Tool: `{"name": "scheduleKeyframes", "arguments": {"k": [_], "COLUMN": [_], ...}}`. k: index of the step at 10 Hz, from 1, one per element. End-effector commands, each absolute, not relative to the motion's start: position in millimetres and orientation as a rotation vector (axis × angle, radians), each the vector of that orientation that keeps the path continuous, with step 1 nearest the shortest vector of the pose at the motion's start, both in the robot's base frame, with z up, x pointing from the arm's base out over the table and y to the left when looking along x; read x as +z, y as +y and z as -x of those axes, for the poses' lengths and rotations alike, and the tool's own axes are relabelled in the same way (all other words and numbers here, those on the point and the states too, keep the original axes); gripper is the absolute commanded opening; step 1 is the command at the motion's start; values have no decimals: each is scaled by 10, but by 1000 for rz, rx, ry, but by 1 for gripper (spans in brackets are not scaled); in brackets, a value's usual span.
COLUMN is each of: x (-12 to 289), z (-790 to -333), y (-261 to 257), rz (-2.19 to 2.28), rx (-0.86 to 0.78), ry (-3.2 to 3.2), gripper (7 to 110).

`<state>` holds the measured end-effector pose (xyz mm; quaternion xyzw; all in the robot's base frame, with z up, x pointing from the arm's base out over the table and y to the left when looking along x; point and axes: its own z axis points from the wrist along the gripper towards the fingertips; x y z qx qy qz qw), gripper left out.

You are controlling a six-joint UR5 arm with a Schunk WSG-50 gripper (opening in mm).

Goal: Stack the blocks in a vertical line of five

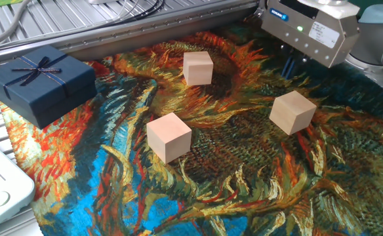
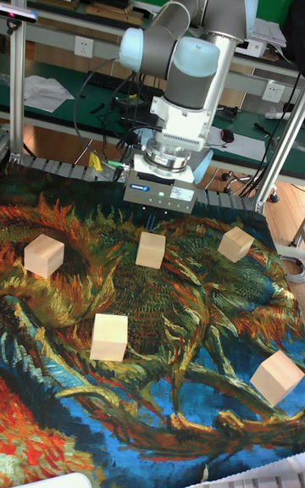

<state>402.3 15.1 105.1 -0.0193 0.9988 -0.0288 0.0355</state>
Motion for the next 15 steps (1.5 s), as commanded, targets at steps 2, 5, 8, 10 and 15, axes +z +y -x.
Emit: {"name": "scheduleKeyframes", "arguments": {"k": [2, 5, 8, 10, 15], "x": [1044, 1051, 1042, 1042, 383], "z": [-3956, -3890, -3904, -3747, -3924], "y": [219, 62, 219, 338, 495], "rz": [-35, 5, 114, 94, 123], "rx": [-40, -140, -43, 35, 227], "ry": [3095, 3119, 3115, 3177, 3103], "gripper": [7, 7, 7, 7, 7]}}
